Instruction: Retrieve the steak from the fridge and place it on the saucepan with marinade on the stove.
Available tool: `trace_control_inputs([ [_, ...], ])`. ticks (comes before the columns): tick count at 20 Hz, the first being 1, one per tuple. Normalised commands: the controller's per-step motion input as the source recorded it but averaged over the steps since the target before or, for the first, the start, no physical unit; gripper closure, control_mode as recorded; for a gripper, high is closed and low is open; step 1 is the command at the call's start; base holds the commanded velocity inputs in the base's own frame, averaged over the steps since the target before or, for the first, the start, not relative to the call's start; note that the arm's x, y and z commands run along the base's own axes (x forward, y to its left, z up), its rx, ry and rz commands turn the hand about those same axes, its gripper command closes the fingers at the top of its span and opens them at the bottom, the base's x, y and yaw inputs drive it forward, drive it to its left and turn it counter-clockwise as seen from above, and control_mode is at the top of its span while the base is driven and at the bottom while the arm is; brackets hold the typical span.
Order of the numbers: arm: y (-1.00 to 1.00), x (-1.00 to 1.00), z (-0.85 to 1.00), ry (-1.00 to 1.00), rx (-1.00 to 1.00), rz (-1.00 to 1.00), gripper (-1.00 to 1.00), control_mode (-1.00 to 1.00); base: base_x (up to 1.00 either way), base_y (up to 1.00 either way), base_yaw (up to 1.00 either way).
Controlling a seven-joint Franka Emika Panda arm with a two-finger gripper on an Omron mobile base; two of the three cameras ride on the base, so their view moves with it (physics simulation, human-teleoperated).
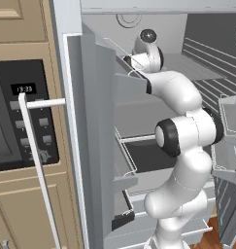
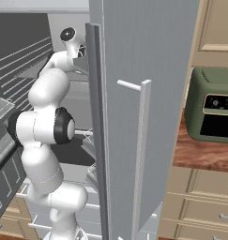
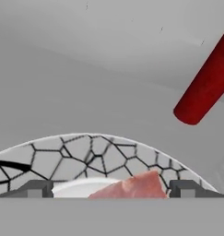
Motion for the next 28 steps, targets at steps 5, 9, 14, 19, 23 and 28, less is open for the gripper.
trace_control_inputs([
  [5, 0.0, -0.16, 0.14, -0.05, 0.0, 0.01, -1.0, -1.0, 0.0, 0.0, 0.0],
  [9, 0.0, -0.29, 0.14, -0.07, 0.0, 0.04, -1.0, -1.0, 0.0, 0.0, 0.0],
  [14, 0.0, -0.38, 0.0, -0.03, -0.01, 0.05, -1.0, -1.0, 0.0, 0.0, 0.0],
  [19, 0.0, -0.3, -0.02, -0.01, -0.01, 0.07, -1.0, -1.0, 0.0, 0.0, 0.0],
  [23, 0.0, -0.06, -0.11, 0.0, 0.0, 0.1, -1.0, -1.0, 0.0, 0.0, 0.0],
  [28, -0.01, 0.07, -0.13, 0.02, 0.0, 0.1, -1.0, -1.0, 0.0, 0.0, 0.0],
])
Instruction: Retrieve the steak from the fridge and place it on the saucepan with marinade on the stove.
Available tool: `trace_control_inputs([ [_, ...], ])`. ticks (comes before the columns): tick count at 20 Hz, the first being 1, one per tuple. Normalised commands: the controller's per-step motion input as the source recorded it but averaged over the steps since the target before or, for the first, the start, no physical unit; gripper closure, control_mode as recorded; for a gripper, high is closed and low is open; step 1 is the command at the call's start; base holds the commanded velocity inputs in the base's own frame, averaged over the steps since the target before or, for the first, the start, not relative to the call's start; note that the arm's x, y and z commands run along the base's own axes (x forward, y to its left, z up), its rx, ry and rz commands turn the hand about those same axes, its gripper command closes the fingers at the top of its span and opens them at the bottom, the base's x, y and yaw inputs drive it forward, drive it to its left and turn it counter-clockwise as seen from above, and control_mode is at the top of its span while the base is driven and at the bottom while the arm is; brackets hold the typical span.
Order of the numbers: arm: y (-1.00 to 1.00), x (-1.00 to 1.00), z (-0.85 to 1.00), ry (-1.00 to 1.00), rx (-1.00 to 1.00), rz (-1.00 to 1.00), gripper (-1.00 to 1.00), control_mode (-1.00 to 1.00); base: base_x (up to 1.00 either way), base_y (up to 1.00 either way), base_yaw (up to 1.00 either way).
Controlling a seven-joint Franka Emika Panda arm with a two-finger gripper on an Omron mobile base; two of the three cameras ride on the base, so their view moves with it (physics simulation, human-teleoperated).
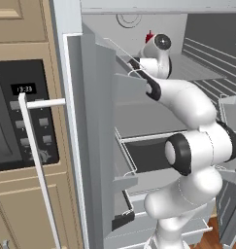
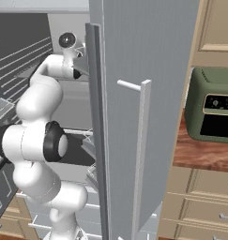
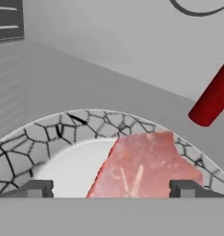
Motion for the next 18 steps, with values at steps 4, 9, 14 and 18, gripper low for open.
trace_control_inputs([
  [4, -0.24, 0.01, -0.03, 0.0, 0.0, 0.02, -1.0, -1.0, 0.0, 0.0, 0.0],
  [9, -0.26, 0.0, 0.0, 0.0, 0.0, 0.0, -1.0, -1.0, 0.0, 0.0, 0.0],
  [14, -0.08, 0.14, -0.02, 0.0, 0.0, 0.0, -1.0, -1.0, 0.0, 0.0, 0.0],
  [18, 0.0, 0.25, -0.09, 0.0, -0.02, 0.0, -1.0, -1.0, 0.0, 0.0, 0.0],
])
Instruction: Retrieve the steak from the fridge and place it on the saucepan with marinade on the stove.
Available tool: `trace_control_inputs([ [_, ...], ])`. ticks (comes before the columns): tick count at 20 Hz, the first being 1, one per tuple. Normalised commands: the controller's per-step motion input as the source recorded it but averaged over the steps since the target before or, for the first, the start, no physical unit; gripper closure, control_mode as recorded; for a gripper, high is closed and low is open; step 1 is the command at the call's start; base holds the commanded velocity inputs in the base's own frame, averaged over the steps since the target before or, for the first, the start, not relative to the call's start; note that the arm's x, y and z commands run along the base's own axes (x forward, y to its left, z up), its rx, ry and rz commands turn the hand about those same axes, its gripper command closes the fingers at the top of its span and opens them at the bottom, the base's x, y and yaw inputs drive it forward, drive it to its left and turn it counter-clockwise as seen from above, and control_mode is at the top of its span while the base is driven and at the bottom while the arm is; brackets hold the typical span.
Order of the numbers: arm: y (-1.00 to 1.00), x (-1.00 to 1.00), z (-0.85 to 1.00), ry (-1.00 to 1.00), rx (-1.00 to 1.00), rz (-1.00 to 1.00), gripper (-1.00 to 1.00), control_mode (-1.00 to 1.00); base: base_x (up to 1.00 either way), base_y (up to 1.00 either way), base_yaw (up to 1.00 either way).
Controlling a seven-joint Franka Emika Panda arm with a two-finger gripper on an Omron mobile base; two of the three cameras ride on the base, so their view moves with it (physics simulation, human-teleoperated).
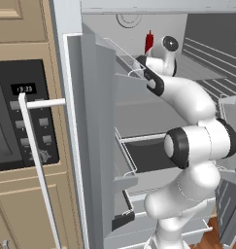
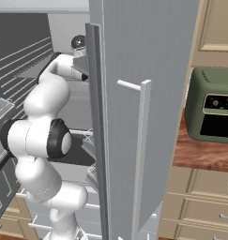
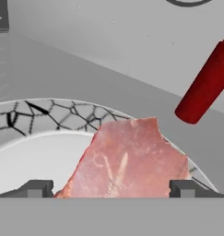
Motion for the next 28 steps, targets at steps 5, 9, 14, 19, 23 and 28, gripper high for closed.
trace_control_inputs([
  [5, 0.06, 0.1, -0.13, 0.05, -0.01, 0.0, -1.0, -1.0, 0.0, 0.0, 0.0],
  [9, 0.01, 0.0, 0.04, 0.06, 0.0, 0.0, -1.0, -1.0, 0.0, 0.0, 0.0],
  [14, 0.0, 0.0, 0.0, 0.04, 0.0, 0.0, -1.0, -1.0, 0.0, 0.0, 0.0],
  [19, 0.0, 0.0, -0.16, 0.03, -0.01, 0.01, 1.0, -1.0, 0.0, 0.0, 0.0],
  [23, 0.0, 0.0, -0.33, 0.01, -0.02, 0.02, 1.0, -1.0, 0.0, 0.0, 0.0],
  [28, 0.0, 0.02, -0.12, 0.0, 0.0, 0.01, 1.0, -1.0, 0.0, 0.0, 0.0],
])
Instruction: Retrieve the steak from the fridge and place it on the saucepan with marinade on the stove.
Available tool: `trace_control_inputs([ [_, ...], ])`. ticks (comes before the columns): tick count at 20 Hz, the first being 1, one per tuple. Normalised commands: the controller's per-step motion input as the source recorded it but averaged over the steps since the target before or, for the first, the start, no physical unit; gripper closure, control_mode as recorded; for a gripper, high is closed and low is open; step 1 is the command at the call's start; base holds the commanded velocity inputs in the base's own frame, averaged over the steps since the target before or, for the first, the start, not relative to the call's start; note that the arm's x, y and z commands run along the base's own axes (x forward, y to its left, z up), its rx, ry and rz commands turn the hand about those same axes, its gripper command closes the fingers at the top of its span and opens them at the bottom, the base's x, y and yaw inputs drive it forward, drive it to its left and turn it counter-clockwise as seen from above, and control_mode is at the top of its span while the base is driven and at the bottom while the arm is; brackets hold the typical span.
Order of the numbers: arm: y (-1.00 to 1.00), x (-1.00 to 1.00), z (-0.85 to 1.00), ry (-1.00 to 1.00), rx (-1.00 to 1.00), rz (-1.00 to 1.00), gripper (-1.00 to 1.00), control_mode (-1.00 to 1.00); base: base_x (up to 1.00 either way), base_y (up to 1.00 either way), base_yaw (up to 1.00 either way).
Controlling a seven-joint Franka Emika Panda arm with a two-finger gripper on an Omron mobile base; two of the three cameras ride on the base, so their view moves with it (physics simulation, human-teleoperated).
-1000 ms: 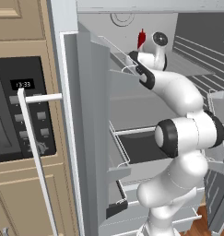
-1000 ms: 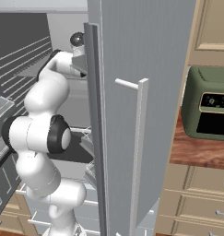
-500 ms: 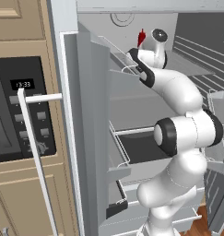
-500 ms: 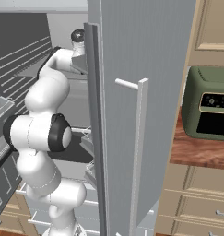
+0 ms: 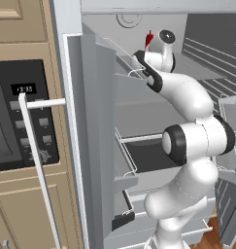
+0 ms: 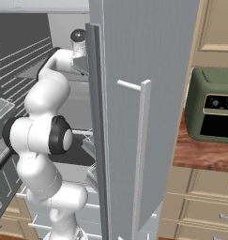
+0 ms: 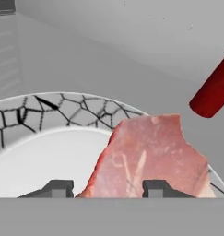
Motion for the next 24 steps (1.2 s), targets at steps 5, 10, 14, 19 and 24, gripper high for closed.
trace_control_inputs([
  [5, 0.01, -0.04, 0.0, -0.03, 0.0, 0.0, 1.0, -1.0, 0.0, 0.0, 0.0],
  [10, 0.33, -0.45, -0.06, -0.07, -0.03, 0.0, 1.0, -1.0, 0.0, 0.0, 0.0],
  [14, 0.4, -0.56, -0.21, -0.07, -0.06, 0.0, 1.0, -1.0, 0.0, 0.0, 0.0],
  [19, 0.35, -0.6, -0.11, -0.12, -0.06, 0.0, 1.0, -1.0, 0.0, 0.0, 0.0],
  [24, 0.01, -0.79, 0.22, -0.26, -0.02, 0.0, 1.0, -1.0, 0.0, 0.0, 0.0],
])
